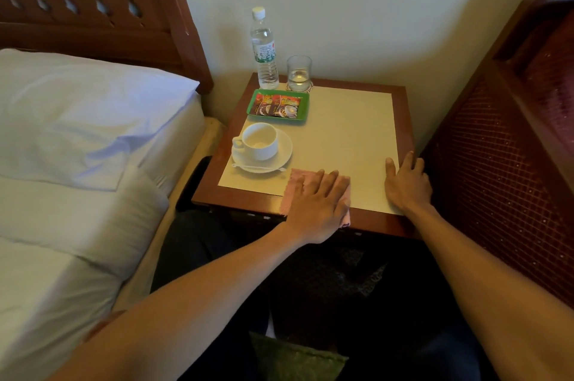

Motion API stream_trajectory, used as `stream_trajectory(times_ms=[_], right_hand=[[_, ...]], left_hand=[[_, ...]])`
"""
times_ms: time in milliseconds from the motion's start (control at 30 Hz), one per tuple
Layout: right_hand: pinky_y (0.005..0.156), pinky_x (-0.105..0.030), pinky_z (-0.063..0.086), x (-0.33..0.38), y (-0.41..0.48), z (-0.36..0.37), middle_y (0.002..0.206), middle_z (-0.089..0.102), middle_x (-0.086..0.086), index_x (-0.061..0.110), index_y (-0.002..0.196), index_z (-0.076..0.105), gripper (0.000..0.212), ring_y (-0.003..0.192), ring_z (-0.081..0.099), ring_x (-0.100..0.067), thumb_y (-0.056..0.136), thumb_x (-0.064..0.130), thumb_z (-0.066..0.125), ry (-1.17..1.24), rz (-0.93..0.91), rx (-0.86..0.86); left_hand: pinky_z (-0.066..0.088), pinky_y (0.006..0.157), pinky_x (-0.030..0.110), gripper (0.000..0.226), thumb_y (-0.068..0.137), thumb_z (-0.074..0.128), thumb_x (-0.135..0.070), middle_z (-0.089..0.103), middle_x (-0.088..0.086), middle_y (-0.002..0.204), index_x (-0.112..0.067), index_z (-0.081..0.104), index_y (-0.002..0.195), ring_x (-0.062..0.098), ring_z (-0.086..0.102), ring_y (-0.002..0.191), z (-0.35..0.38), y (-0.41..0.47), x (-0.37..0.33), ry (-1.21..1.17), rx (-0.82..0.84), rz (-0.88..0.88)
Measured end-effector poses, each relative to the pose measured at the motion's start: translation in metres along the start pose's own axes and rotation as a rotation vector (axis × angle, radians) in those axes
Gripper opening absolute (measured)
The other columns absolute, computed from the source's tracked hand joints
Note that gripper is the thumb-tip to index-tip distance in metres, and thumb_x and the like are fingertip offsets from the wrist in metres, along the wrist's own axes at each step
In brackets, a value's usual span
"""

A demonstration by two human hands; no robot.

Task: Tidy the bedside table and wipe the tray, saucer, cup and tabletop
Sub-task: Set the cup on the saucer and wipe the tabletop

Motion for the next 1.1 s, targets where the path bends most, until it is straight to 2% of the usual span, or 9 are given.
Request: stream_trajectory(times_ms=[100, 267, 367, 467, 600, 667, 767, 933, 1100], right_hand=[[0.107, -0.051, 0.036, -0.004, 0.004, -0.002, 0.159, 0.02, -0.019, 0.01, 0.158, 0.01, 0.07, 0.136, 0.036, -0.045, 0.104, 0.053, 0.025, 0.032, 0.011, 0.024], [0.11, -0.047, 0.033, -0.01, 0.014, -0.011, 0.154, 0.035, -0.019, 0.017, 0.157, 0.017, 0.063, 0.136, 0.04, -0.041, 0.104, 0.047, 0.033, 0.237, 0.062, 0.073], [0.112, -0.044, 0.032, -0.015, 0.014, -0.016, 0.155, 0.038, -0.014, 0.017, 0.157, 0.021, 0.059, 0.139, 0.039, -0.036, 0.105, 0.044, 0.034, 0.424, 0.074, 0.096], [0.109, -0.041, 0.035, -0.024, 0.016, -0.022, 0.152, 0.042, -0.012, 0.016, 0.154, 0.029, 0.057, 0.137, 0.041, -0.033, 0.105, 0.045, 0.032, 0.535, 0.144, 0.116], [0.102, -0.046, 0.045, -0.044, 0.034, -0.027, 0.13, 0.06, -0.013, 0.013, 0.138, 0.054, 0.054, 0.12, 0.056, -0.032, 0.105, 0.049, 0.029, 0.717, 0.247, 0.213], [0.093, -0.045, 0.05, -0.049, 0.043, -0.028, 0.121, 0.062, -0.012, 0.012, 0.131, 0.057, 0.052, 0.111, 0.06, -0.03, 0.106, 0.048, 0.029, 0.834, 0.311, 0.246], [0.08, -0.037, 0.046, -0.046, 0.058, -0.028, 0.111, 0.062, -0.008, 0.01, 0.124, 0.059, 0.049, 0.098, 0.058, -0.024, 0.107, 0.045, 0.029, 0.883, 0.313, 0.235], [0.091, -0.043, 0.05, -0.043, 0.081, -0.016, 0.116, 0.067, -0.009, 0.019, 0.11, 0.066, 0.051, 0.106, 0.062, -0.028, 0.104, 0.054, 0.029, 0.958, 0.378, 0.234], [0.085, -0.038, 0.047, -0.05, 0.115, 0.002, 0.089, 0.065, -0.003, 0.016, 0.102, 0.063, 0.053, 0.082, 0.061, -0.018, 0.105, 0.053, 0.025, 1.119, 0.477, 0.258]], left_hand=[[0.02, 0.114, 0.06, 0.056, 0.103, 0.019, -0.046, 0.023, 0.002, 0.163, -0.027, 0.023, 0.156, 0.03, 0.017, 0.15, 0.004, 0.011, -0.021, 0.007, -0.003, 0.009], [0.005, 0.119, 0.051, 0.054, 0.105, 0.012, -0.049, 0.008, -0.006, 0.167, -0.036, 0.007, 0.157, 0.02, 0.004, 0.153, -0.004, 0.029, 0.008, 0.059, 0.091, 0.231], [0.009, 0.119, 0.055, 0.056, 0.105, 0.018, -0.048, 0.008, -0.005, 0.166, -0.034, 0.009, 0.158, 0.023, 0.004, 0.153, -0.004, 0.06, 0.012, 0.011, 0.081, 0.022], [0.012, 0.117, 0.06, 0.056, 0.104, 0.022, -0.044, 0.018, 0.003, 0.165, -0.026, 0.019, 0.157, 0.032, 0.013, 0.152, 0.006, 0.071, -0.027, -0.022, 0.0, -0.154], [0.007, 0.116, 0.059, 0.058, 0.104, 0.014, -0.05, 0.011, -0.001, 0.166, -0.03, 0.011, 0.158, 0.029, 0.007, 0.153, 0.018, 0.044, -0.072, 0.053, 0.055, 0.151], [0.007, 0.116, 0.056, 0.056, 0.105, 0.013, -0.052, 0.009, -0.005, 0.166, -0.035, 0.008, 0.158, 0.024, 0.006, 0.153, 0.014, 0.039, -0.066, 0.043, 0.071, 0.268], [0.011, 0.117, 0.051, 0.054, 0.106, 0.015, -0.052, 0.012, -0.009, 0.166, -0.038, 0.008, 0.157, 0.021, 0.009, 0.153, 0.011, 0.058, -0.049, 0.101, 0.062, 0.391], [0.013, 0.118, 0.049, 0.054, 0.105, 0.015, -0.051, 0.014, -0.01, 0.165, -0.036, 0.012, 0.157, 0.02, 0.011, 0.152, 0.007, 0.129, -0.046, 0.067, 0.074, 0.421], [0.016, 0.117, 0.049, 0.052, 0.104, 0.01, -0.051, 0.018, -0.01, 0.164, -0.039, 0.017, 0.155, 0.02, 0.016, 0.151, 0.006, 0.212, -0.034, 0.078, 0.041, 0.351]])
Point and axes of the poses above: each hand's wrist, its own y-axis towards the middle knuckle, its own z-axis out of the palm, x = y × z, the point moved 1 cm from there along y, towards the middle knuckle
